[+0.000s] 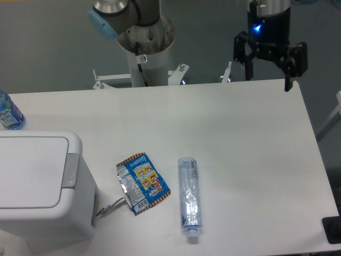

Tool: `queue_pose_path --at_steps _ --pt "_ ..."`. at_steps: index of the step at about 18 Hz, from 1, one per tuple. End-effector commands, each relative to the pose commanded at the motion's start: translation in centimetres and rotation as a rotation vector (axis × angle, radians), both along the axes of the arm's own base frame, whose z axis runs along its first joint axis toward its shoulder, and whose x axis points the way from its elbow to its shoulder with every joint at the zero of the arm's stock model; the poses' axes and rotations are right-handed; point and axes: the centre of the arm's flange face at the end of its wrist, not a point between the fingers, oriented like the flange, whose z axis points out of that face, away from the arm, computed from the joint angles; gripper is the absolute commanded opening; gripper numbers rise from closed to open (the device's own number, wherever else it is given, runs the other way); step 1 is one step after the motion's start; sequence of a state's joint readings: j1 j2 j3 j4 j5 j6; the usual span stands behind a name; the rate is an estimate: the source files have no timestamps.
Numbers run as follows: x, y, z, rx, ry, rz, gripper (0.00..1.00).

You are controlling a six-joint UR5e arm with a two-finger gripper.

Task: Open the trash can
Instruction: 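Move the open gripper over the trash can lid edge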

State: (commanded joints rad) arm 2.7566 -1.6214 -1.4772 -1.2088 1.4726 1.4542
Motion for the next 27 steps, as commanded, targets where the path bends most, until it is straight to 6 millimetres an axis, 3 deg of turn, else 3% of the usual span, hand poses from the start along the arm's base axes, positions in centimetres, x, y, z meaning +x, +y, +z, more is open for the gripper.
queue_pose_path --at_steps 4,8,18,22,27 --pt "0.2 0.2 -0.1 0.003 -0.004 0.009 1.0" --pt "1.0 1.1 -0.4 0.059 -0.05 0.151 1.0" --pt "9.4 14.5 -1.4 0.398 -0.14 0.49 1.0" --pt "14.1 18.8 -2.5 0.438 -0.226 0.538 1.0" --pt "17.7 23.2 -3.3 0.456 -0.292 0.556 1.0"
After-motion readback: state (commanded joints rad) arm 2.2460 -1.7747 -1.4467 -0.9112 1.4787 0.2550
